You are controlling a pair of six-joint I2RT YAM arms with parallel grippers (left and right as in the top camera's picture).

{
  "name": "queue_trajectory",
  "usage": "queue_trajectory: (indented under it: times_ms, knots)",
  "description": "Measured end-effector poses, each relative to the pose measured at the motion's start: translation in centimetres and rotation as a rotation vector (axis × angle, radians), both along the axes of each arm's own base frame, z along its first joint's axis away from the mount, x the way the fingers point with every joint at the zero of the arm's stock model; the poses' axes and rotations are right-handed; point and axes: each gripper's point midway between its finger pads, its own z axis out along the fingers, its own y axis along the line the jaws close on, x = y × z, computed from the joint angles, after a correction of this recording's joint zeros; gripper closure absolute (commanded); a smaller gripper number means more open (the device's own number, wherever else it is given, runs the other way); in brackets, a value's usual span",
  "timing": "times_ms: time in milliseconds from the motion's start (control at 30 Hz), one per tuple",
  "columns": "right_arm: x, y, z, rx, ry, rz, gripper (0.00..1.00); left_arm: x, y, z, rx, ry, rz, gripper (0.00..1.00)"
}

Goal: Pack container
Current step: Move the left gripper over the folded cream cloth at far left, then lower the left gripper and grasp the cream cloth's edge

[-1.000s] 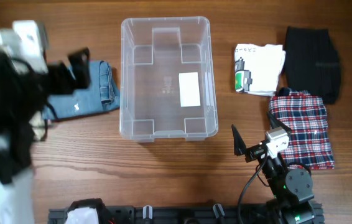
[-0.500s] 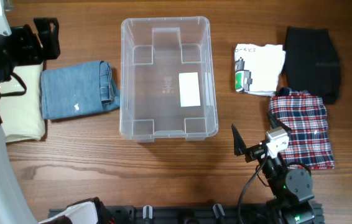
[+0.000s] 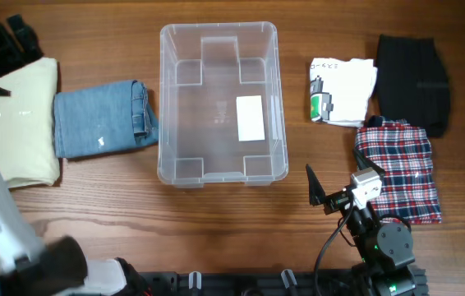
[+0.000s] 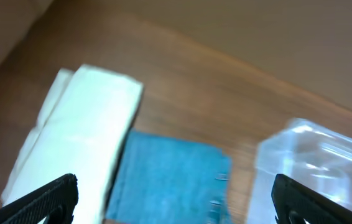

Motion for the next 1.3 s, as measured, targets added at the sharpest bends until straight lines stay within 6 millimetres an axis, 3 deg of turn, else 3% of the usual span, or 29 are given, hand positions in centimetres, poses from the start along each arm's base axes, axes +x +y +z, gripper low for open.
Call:
queue_trajectory:
  times_ms: [233, 633, 867, 1100, 1300]
  knots:
    - [0.0, 0.0, 0.0, 0.0, 0.0, 0.0, 0.0, 0.3, 6.8, -6.5, -0.068, 0.145, 0.143, 0.0]
    - [0.0, 0.0, 0.0, 0.0, 0.0, 0.0, 0.0, 1.5, 15.3, -17.8, -0.09, 0.301, 0.182, 0.0]
    - [0.0, 0.0, 0.0, 0.0, 0.001, 0.0, 0.0, 1.6, 18.4, -22.1, -0.048, 0.346, 0.123, 0.0]
    - [0.0, 0.0, 0.0, 0.0, 0.0, 0.0, 0.0, 0.9, 19.5, -26.2, -0.02, 0.419, 0.012, 0.0]
    - [0.0, 0.0, 0.0, 0.0, 0.0, 0.0, 0.0, 0.6, 21.4, -26.7, -0.006, 0.367, -0.038, 0.0]
